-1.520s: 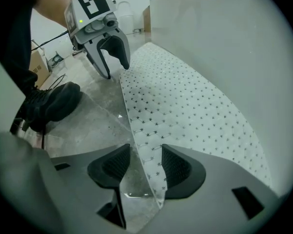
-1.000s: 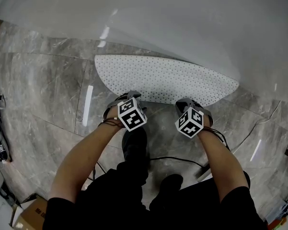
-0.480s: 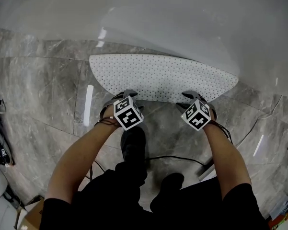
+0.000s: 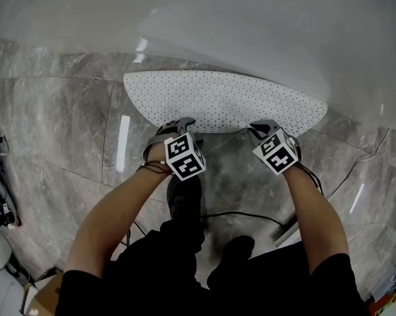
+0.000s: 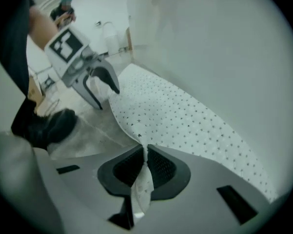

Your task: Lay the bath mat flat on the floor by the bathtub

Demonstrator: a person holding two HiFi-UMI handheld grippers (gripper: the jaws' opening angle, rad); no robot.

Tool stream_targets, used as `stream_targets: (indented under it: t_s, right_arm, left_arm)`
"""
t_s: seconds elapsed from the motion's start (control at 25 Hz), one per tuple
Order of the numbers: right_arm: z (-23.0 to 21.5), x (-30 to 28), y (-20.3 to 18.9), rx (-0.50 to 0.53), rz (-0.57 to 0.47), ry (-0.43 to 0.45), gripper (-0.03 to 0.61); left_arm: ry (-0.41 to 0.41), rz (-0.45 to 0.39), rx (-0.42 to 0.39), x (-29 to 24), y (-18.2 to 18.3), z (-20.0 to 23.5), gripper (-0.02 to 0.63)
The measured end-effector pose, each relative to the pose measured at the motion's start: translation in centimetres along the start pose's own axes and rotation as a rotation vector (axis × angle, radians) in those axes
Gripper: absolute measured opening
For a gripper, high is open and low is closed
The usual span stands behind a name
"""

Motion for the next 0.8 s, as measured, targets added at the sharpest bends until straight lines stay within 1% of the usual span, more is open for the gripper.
stream_targets:
  t_s: [0.12,0.24,0.28,0.32,0.36,0.4,0.48,0.56,0.68,0.76,0.8]
  right_arm:
    - [0.1,2.1,2.1,-0.19,-0.101,0.104,0.04]
    - [0.8,3.8,4.0,-0.295,-0.152,0.21,0.04]
    - [1.0,4.2,4.4,-0.316,-0.164,0.241,0.041]
    - [1.2,4.6,4.8,-0.333,-0.173,0.268,0.041]
    - [1.6,4.9,5.0,-0.337,-0.174,0.29,0.041]
    - [2.1,5.0,5.0,-0.319,-0.161,0.309,0.041]
    - [4.1,4.7,4.2,-0.227,-0.093,0.341,0.041]
    - [6.9,4.0,2.9,-0.139,-0.014,0.399,0.043]
    - [11.3,2.9,0.8,-0.087,0.066,0.516,0.049]
    - [13.4,2.4,-0.3,-0.054,0.103,0.57,0.067]
    - [14.2,2.5,-0.7,-0.042,0.117,0.602,0.094]
  left_arm:
    - [0.084,-0.052,-0.029,0.4,1.5,0.5,0.278]
    - [0.133,-0.08,-0.06,0.9,2.4,1.1,0.275]
    - [0.133,-0.086,-0.061,1.1,2.5,1.2,0.226]
    - [0.123,-0.09,-0.058,1.4,2.5,1.1,0.136]
    - [0.106,-0.089,-0.056,1.6,2.3,0.9,0.05]
    - [0.081,-0.082,-0.056,1.8,2.1,0.6,0.021]
    - [0.013,-0.05,-0.07,2.0,1.1,-0.5,0.017]
    - [-0.066,-0.002,-0.108,2.2,-0.4,-2.3,0.017]
    - [-0.211,0.078,-0.163,2.3,-2.8,-5.9,0.018]
    - [-0.297,0.119,-0.161,2.1,-4.1,-7.9,0.023]
    - [-0.328,0.133,-0.15,2.1,-4.5,-8.5,0.044]
Point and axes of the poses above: the fingertips, and each gripper's own axes: x backward along the fingers, z to its left, y out of its top, the point moved 4 cm from there along x, backward along the fingers, and after that the axes turned 2 degrees about x, right-handed, at the moved point
